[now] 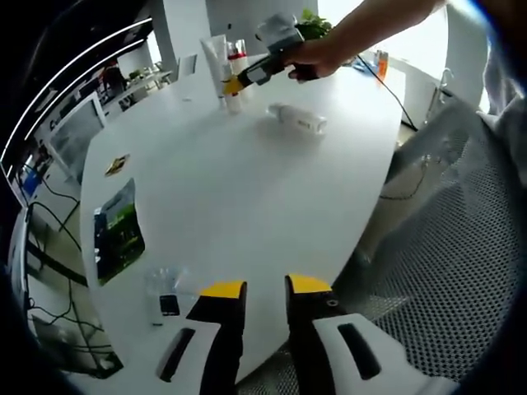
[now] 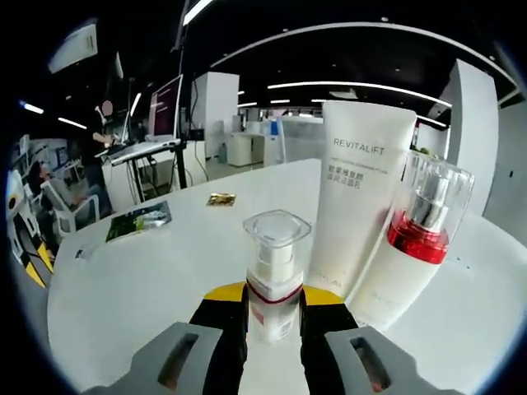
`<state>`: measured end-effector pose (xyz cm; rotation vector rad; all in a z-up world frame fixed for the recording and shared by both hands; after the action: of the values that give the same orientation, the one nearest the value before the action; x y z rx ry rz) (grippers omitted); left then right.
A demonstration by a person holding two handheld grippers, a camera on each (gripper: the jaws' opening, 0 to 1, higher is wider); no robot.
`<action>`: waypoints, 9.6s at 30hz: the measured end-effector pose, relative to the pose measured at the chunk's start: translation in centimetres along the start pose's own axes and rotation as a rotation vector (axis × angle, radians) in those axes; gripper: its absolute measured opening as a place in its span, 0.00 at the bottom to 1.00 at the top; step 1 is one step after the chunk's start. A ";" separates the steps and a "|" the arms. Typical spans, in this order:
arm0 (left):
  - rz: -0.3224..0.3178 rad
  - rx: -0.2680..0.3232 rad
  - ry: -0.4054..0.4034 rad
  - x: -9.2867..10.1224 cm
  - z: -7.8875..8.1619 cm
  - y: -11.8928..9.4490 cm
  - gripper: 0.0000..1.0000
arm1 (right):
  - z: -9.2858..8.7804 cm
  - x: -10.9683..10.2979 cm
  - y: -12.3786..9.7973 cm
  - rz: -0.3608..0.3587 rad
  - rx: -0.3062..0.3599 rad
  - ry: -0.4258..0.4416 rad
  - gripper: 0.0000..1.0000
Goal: Arrange the skincare products in the storage area until every visible bottle or jar stands upright without overlapping.
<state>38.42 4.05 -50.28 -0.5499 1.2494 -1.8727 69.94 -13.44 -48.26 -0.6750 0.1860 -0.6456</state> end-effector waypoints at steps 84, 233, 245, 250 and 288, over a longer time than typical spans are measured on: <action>0.000 -0.008 -0.007 -0.1 -0.1 0.0 0.14 | -2.5 0.7 -3.6 -0.093 -0.008 0.436 0.27; -0.811 0.391 -0.801 2.8 6.5 -2.8 0.18 | -6.7 -28.1 -13.2 0.346 -0.238 -0.001 0.14; -0.956 0.541 -0.799 2.6 7.8 -4.9 0.22 | -4.8 -29.3 -14.6 0.754 -0.132 0.483 0.14; -1.027 0.578 -0.806 2.7 8.1 -5.7 0.23 | -4.1 -29.9 -15.5 0.920 -0.094 0.585 0.15; -0.805 0.547 -0.947 2.2 7.5 -4.2 0.19 | -5.0 -28.8 -14.5 0.659 -0.147 0.469 0.16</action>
<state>40.88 -1.10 -43.52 -1.5238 -0.1563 -1.9965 38.19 -7.06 -44.19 -0.5477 0.8591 -0.1418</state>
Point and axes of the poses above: the point that each gripper's makers call its tool centre point, and the gripper's own axes: y roughly forward along the fingers, x roughly to its right, z roughly out of its top, the point moved 4 cm from there along -y, roughly backward along the fingers, and after that the axes turned 13 degrees about -x, right-handed, at the moved point
